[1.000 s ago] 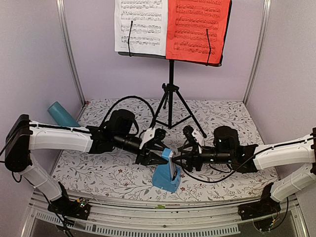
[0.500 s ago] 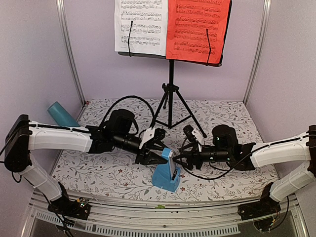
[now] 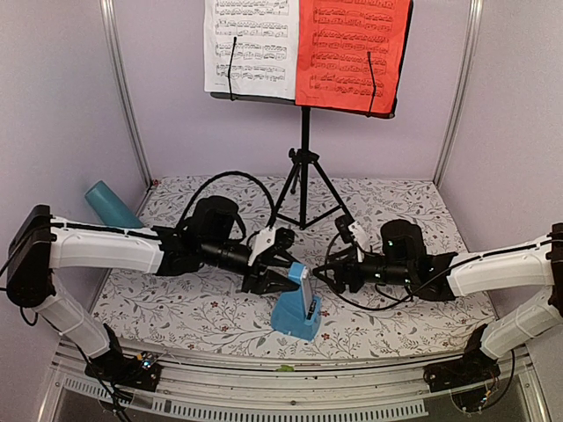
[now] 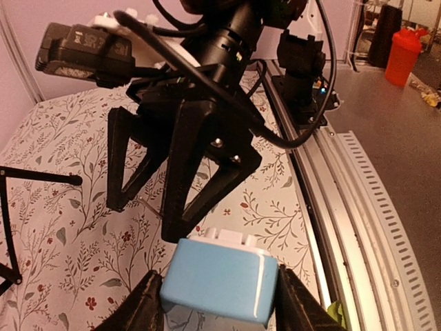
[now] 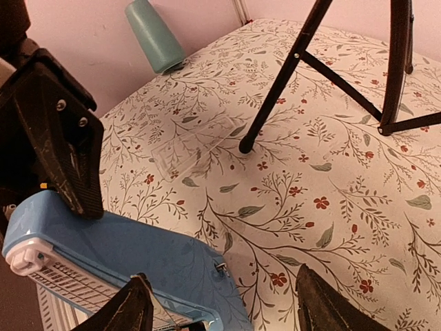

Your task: Set up the instrument practice props

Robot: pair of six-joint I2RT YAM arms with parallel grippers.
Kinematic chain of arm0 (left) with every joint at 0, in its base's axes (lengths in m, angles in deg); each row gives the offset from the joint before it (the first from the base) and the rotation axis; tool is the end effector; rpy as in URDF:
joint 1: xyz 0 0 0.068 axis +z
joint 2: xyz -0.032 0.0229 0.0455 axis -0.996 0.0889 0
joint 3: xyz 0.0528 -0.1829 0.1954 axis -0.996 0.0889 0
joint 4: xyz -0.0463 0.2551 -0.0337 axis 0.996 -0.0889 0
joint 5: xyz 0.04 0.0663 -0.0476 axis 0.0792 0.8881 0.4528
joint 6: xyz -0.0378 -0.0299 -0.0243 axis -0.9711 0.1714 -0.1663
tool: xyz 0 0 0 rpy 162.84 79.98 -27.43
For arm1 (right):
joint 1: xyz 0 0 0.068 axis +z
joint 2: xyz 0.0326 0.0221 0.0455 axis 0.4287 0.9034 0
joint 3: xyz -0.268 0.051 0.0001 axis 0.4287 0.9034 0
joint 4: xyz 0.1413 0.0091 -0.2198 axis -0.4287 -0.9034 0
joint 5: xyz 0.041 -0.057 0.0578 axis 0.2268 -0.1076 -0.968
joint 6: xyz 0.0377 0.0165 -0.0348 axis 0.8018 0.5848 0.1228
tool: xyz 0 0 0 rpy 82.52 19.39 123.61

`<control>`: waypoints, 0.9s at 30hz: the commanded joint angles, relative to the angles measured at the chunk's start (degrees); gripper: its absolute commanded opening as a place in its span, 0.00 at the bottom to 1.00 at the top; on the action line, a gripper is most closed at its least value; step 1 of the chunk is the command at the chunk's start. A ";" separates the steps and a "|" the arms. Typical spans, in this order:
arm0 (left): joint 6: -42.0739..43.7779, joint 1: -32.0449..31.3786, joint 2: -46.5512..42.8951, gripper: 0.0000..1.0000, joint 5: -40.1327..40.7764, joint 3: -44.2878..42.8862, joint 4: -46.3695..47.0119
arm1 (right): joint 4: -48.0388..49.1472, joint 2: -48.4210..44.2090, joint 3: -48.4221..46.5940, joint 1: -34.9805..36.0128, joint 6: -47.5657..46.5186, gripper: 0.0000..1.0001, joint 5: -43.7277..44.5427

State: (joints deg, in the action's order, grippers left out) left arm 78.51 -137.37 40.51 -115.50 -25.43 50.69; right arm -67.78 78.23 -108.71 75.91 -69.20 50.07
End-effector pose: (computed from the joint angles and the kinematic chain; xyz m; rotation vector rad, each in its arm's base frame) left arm 0.1877 -0.2791 0.2324 1.5331 1.4350 -1.0074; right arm 0.1760 0.2241 0.2032 -0.7716 1.9289 0.8991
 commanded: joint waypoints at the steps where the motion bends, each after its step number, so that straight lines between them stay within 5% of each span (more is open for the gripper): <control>1: -1.57 -0.68 -1.81 0.32 3.73 2.34 2.17 | -0.29 0.68 -1.70 -2.19 2.41 0.73 2.35; 27: -5.70 -2.55 -3.98 0.32 16.97 5.96 8.92 | -3.93 15.91 -13.94 -11.56 5.30 0.75 -2.65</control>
State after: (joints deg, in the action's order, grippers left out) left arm 72.26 -139.62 37.34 -102.69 -20.25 57.79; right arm -69.82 92.66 -119.01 66.66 -64.61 48.32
